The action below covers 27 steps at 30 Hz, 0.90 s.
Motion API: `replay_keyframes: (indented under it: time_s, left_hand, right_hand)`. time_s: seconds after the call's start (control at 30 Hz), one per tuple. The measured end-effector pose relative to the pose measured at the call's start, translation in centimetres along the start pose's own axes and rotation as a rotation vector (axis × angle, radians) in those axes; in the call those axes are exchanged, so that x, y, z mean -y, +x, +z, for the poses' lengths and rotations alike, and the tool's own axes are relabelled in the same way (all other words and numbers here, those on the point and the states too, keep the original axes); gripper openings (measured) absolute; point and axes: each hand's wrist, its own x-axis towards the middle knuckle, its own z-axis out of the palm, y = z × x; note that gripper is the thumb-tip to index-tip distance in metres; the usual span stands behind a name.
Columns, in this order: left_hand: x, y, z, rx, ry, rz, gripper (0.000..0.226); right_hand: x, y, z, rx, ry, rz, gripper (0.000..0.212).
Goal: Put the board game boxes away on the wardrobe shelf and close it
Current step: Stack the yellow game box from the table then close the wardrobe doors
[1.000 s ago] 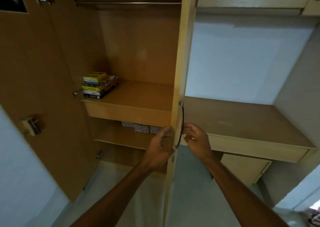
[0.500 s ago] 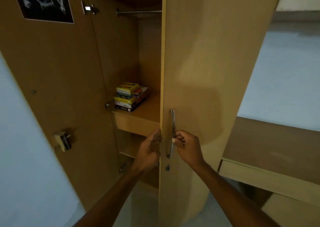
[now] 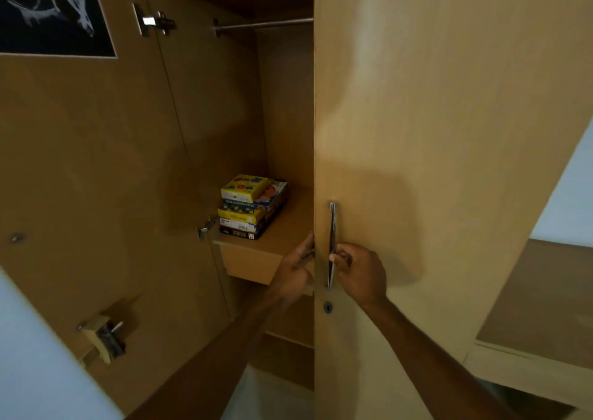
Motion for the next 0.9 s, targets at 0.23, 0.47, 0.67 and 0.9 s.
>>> replay_keyframes:
  time_s: [0.23, 0.47, 0.67, 0.9]
  left_hand:
    - [0.0, 5.5, -0.8, 0.024, 0.0, -0.04, 0.074]
    - [0.8, 9.6, -1.5, 0.008, 0.012, -0.042, 0.078]
    - [0.0, 10.7, -1.0, 0.027, 0.077, -0.04, 0.071]
    - [-0.7, 11.9, -0.9, 0.035, 0.151, -0.061, 0.065]
  right_hand:
    - [-1.8, 4.9, 2.9, -0.012, -0.101, -0.017, 0.018]
    - [-3.0, 7.7, 4.5, -0.037, -0.155, -0.008, 0.02]
    - [-3.4, 9.0, 4.9, -0.064, -0.159, -0.018, 0.019]
    - [-3.6, 10.3, 5.2, -0.061, -0.184, -0.004, 0.022]
